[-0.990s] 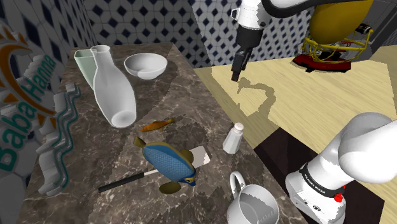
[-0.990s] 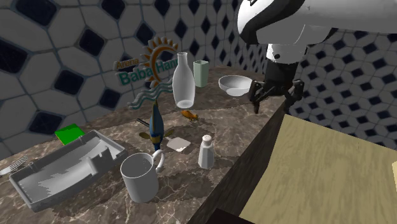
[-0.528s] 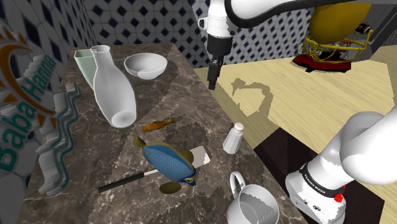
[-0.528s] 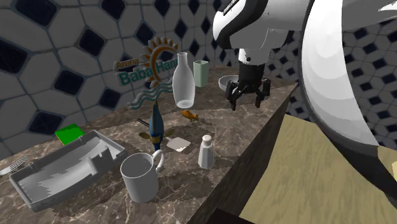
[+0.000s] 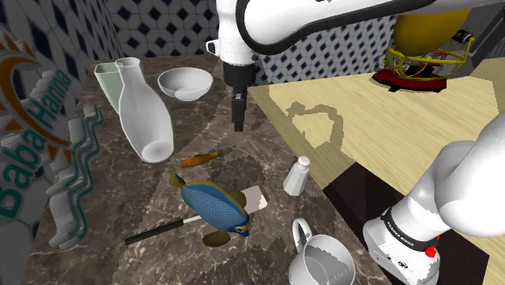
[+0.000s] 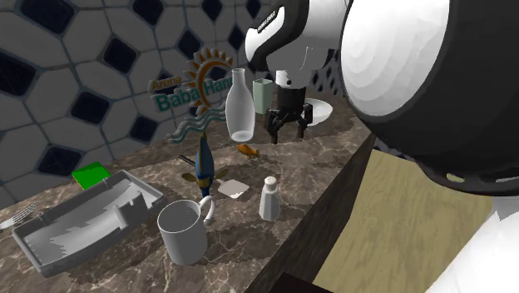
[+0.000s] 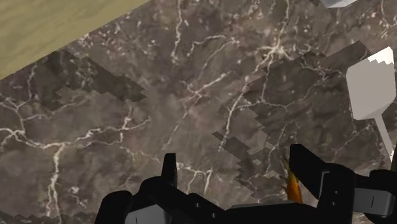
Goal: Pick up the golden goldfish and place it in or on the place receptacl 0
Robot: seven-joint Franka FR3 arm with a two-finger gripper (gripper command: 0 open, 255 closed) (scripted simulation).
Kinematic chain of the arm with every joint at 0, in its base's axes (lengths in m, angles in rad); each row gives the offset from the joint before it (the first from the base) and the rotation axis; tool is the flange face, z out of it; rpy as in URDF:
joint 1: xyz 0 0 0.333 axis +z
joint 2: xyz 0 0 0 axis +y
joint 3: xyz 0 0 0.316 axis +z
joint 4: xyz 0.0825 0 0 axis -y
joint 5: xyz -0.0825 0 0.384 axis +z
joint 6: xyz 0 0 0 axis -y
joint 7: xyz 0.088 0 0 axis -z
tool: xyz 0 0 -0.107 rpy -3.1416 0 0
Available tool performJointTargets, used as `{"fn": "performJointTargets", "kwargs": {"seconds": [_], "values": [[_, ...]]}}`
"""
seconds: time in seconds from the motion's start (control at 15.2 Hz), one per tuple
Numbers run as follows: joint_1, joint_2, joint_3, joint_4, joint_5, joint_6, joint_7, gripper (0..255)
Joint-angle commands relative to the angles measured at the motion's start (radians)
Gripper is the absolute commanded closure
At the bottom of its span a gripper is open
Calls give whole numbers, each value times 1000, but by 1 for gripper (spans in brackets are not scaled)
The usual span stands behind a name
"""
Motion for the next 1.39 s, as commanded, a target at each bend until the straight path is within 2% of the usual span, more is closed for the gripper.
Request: {"fn": "performJointTargets", "kwargs": {"seconds": [0.0,0.53,0.99,1.32], "values": [[23,50,22,44,-9,-2,-15,0],[115,247,95,225,-63,-22,-67,0],[116,260,93,148,-69,68,-63,0],[116,262,93,142,-70,76,-63,0]]}}
